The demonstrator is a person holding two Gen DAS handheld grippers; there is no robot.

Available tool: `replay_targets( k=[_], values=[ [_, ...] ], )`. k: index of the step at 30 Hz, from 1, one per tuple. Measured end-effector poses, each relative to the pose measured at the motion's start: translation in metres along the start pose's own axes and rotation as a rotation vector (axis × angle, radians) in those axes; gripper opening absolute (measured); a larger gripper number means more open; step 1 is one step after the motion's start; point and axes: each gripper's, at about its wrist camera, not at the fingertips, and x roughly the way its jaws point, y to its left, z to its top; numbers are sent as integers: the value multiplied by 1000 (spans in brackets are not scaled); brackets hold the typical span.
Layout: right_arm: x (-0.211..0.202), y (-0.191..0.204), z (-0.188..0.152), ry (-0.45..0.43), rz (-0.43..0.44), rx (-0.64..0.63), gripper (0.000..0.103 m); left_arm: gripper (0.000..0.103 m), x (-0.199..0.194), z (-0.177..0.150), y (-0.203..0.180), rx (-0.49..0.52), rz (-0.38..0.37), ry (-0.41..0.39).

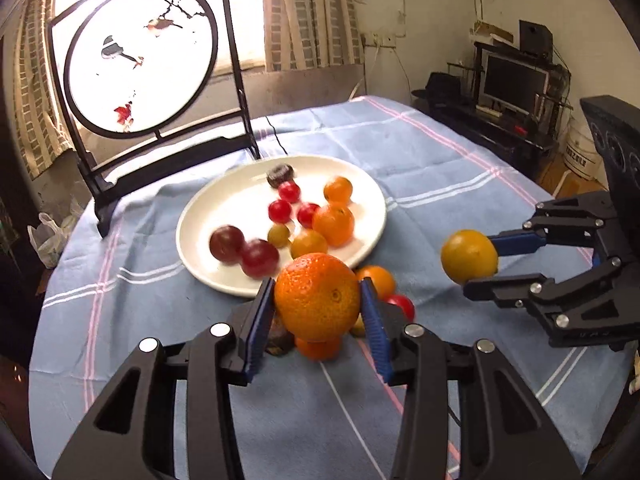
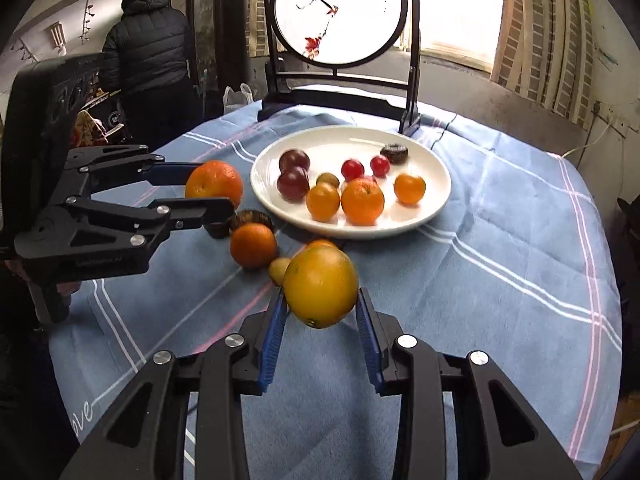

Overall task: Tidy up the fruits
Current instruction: 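Carry the lemon and orange onto the white plate and open both tools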

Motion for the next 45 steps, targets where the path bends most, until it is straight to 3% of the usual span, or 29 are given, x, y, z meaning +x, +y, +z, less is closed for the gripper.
replay_targets(
  k=[8, 16, 27, 45],
  values=[
    [-4, -1, 78, -160, 3, 19, 35, 42, 24, 61, 44, -86, 103, -94],
    [34, -20, 120, -203, 43, 119, 35, 42, 80, 79, 73, -144, 143, -56],
    [84, -33, 121, -163, 44, 199, 36, 42, 106, 68, 84, -160, 148, -21],
    [105, -43, 110, -130, 24, 227, 36, 42, 121, 65, 76, -128, 165, 4]
  ],
)
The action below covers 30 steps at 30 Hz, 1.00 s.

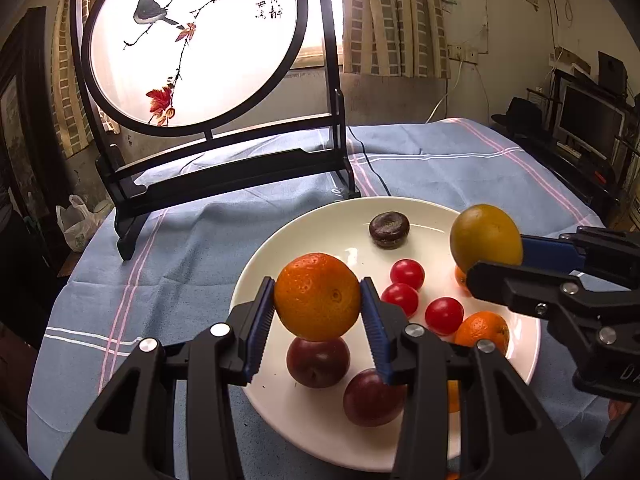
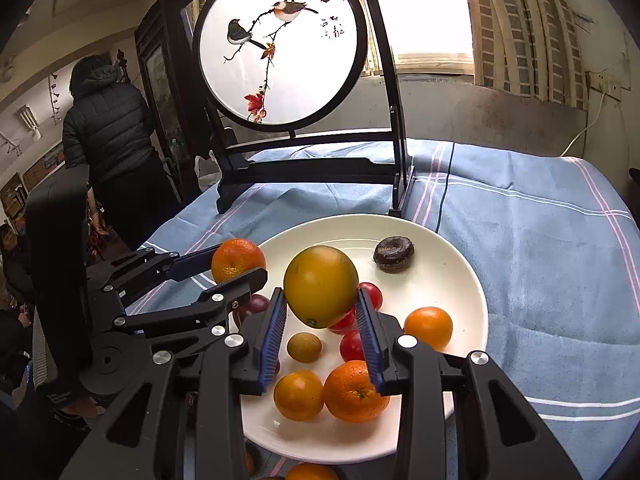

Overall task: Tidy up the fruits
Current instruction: 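Carry the lemon and orange onto the white plate and open both tools, then grasp a red tomato with the right tool while the left grasps a brown dried fruit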

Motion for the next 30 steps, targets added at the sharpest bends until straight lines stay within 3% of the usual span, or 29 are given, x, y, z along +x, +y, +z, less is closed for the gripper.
replay_targets(
  k=[7, 9, 15, 19, 22, 27, 30],
  values=[
    [10, -2, -3, 18, -9, 11, 38, 42, 13, 0, -3, 11, 10, 25],
    [10, -4, -4, -6, -39, 18, 59, 43, 15, 0, -2, 5, 16, 30],
    [-2, -13, -1, -49, -22, 60, 61, 50, 8, 2, 6, -28, -12, 9],
    [-2, -11, -2, -44, -17, 56, 63, 67, -5, 4, 16, -57, -38, -17],
    [-12, -3, 0, -47, 2, 41, 63, 70, -23, 1, 26, -65, -55, -36],
    [-61, 29, -12, -102, 26, -74, 68, 75, -62, -25, 38, 31, -16, -44],
    [-85, 42, -35, -68, -3, -168, 68, 77, -83, -53, 42, 99, -50, -14]
  ],
)
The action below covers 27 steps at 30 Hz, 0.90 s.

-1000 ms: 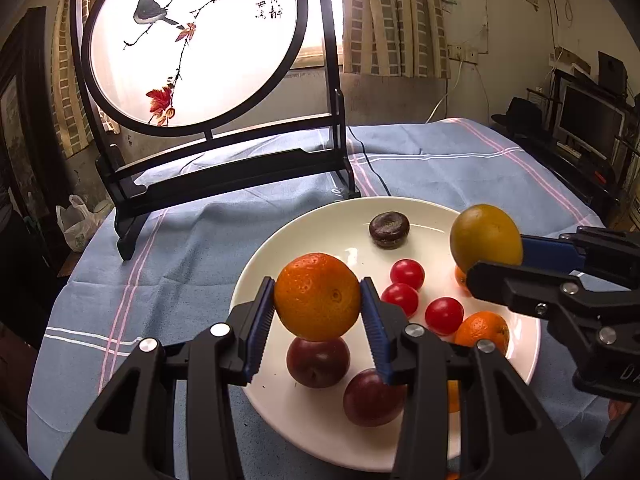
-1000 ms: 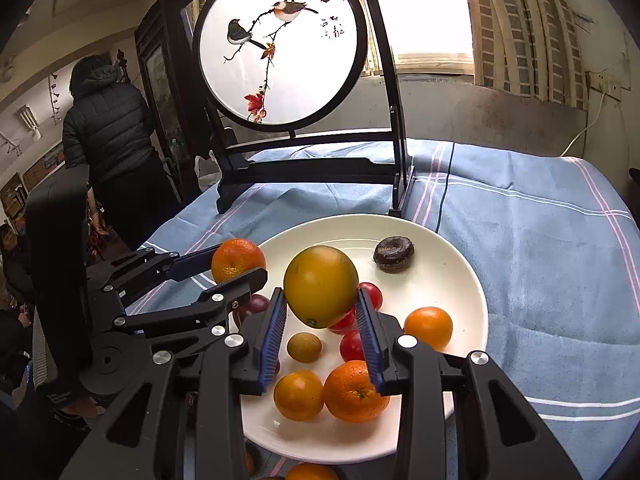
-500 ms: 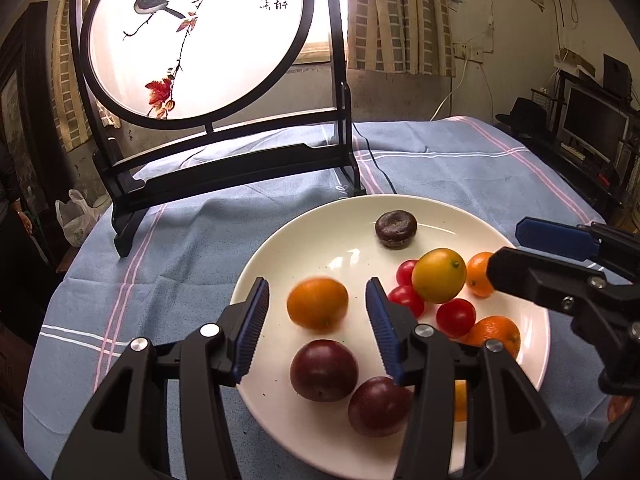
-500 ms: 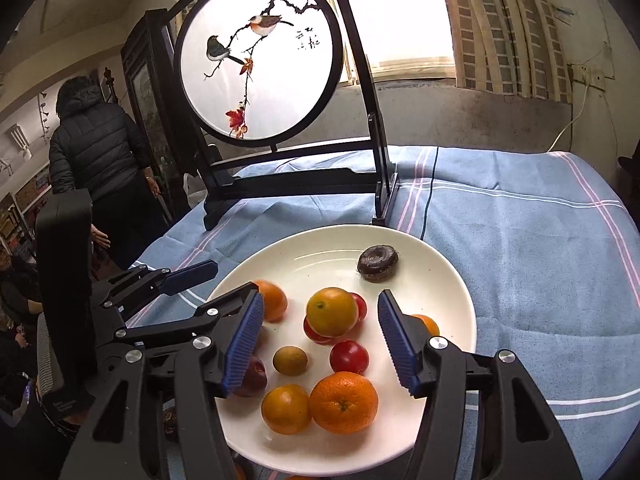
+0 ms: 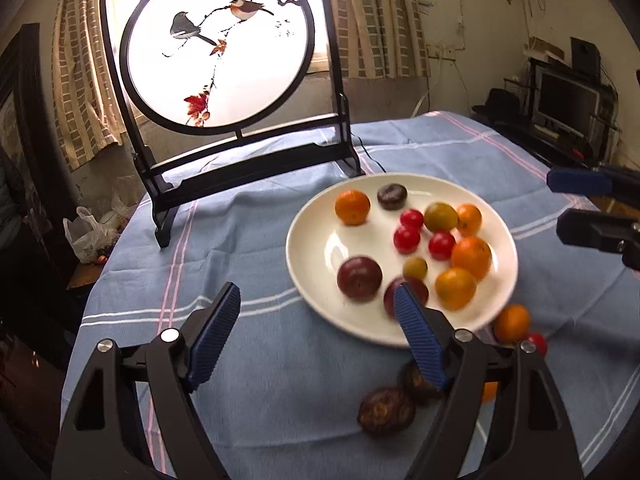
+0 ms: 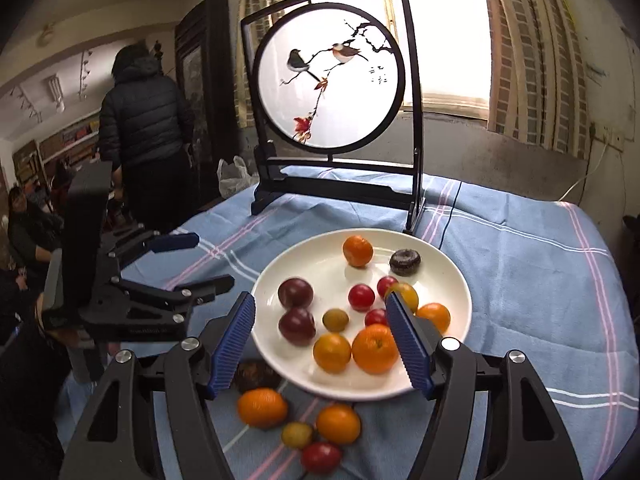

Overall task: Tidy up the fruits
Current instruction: 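Grasp a red tomato with the right tool while the left grasps a brown dried fruit, then carry the tomato and dried fruit onto the white plate and open both tools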

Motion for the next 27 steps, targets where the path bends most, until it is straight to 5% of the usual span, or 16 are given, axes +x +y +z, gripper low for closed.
replay_targets(
  k=[4, 10, 13, 16, 18, 20, 27],
  values=[
    [-16, 11, -41, 102, -32, -77, 68, 78, -12, -43, -10, 75, -111, 62],
    [4, 19, -90, 247, -54, -81, 67, 78, 10, -73, -25, 106, -177, 126],
    [21, 21, -96, 287, -65, -77, 60, 74, 22, -74, -28, 97, -195, 143],
    [38, 18, -98, 336, -63, -64, 38, 68, 34, -74, -28, 97, -214, 174],
    [44, 16, -98, 348, -82, -65, 31, 62, 41, -74, -28, 91, -237, 202],
    [43, 12, -98, 346, -71, -49, 31, 41, 43, -72, -27, 85, -268, 197],
    [26, 6, -96, 316, -62, -28, 30, 41, 26, -70, -30, 103, -245, 174]
  ],
)
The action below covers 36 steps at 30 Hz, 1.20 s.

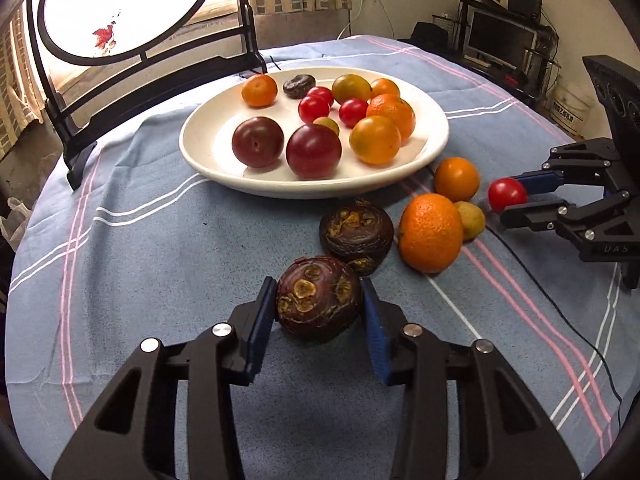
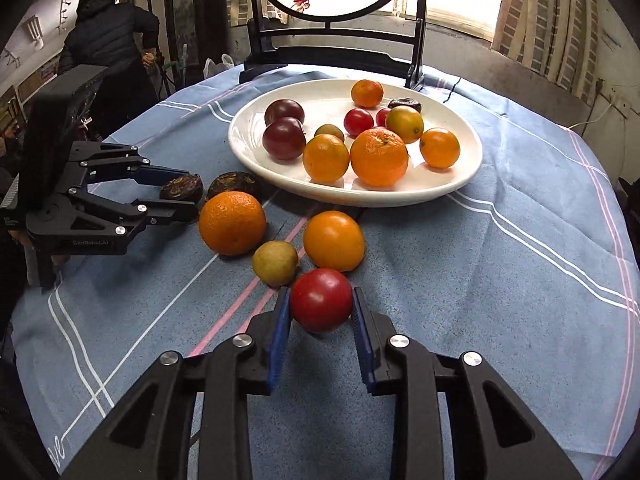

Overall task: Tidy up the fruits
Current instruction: 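Carry the tomato and dried fruit onto the white plate and open both tools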

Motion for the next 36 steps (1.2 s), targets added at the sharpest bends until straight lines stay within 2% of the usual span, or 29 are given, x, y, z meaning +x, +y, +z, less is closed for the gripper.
replay_targets(
  k=[2, 5, 9, 12, 16, 20, 26, 36],
  values=[
    [-7, -1, 1, -18, 4, 1, 30, 41, -13, 5, 2, -16, 22, -31],
    [-21, -2, 11, -65, 13, 1, 30, 41, -33, 20, -1, -19, 105, -95],
    [-42, -4, 35, -157, 7, 4, 30, 41, -54, 53, -4, -52, 178, -188],
    [-56, -8, 57, -224, 5, 2, 30, 41, -62, 78, -4, -82, 225, -243],
    [-66, -15, 85, -292, 15, 13, 30, 41, -61, 107, 1, -126, 264, -276],
    [-59, -25, 107, -328, 42, 48, 30, 41, -49, 124, 4, -147, 285, -281],
    [-30, -34, 132, -325, 73, 102, 30, 41, -20, 136, 12, -164, 283, -261],
    [3, -38, 141, -296, 103, 137, 30, 41, 13, 133, 26, -202, 277, -213]
  ],
)
